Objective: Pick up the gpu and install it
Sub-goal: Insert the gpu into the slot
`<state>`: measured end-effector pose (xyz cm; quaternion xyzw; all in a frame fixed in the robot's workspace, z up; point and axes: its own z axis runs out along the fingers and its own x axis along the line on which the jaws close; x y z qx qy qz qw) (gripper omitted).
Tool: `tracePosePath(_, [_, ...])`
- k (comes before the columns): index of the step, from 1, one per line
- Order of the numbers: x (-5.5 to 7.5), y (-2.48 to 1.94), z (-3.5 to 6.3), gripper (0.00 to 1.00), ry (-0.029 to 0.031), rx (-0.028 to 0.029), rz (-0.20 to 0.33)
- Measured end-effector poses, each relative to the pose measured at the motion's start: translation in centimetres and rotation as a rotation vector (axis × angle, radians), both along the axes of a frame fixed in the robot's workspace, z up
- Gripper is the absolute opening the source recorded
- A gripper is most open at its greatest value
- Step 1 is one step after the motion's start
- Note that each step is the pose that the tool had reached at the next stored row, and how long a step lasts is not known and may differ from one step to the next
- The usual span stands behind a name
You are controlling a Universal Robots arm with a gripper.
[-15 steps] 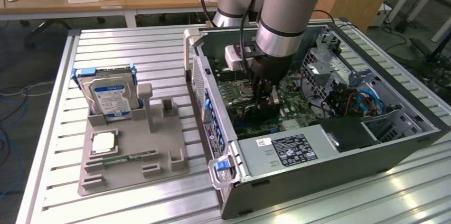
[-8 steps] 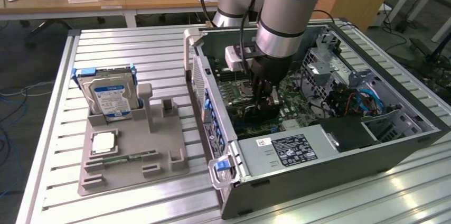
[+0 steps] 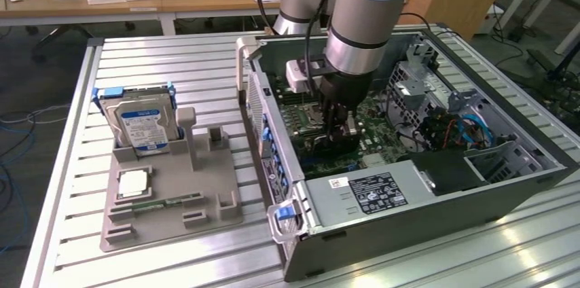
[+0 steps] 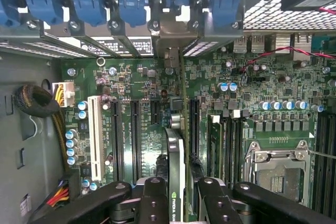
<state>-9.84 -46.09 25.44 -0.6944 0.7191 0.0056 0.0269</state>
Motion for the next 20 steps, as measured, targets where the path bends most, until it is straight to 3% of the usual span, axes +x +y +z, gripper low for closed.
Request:
tracePosePath(10, [-0.07,0.01,-0.02,0.27,-0.0002,0.0006,-0.001])
tracePosePath(11, [-0.04,0.01,-0.01,0.34,-0.0001,0.0002,-0.001])
tracePosePath(16, [-0.02,0.0,0.0,0.34,0.0,-0.0001,0.0])
tracePosePath(20, [-0.02,0.0,0.43,0.34,0.0,-0.0001,0.0])
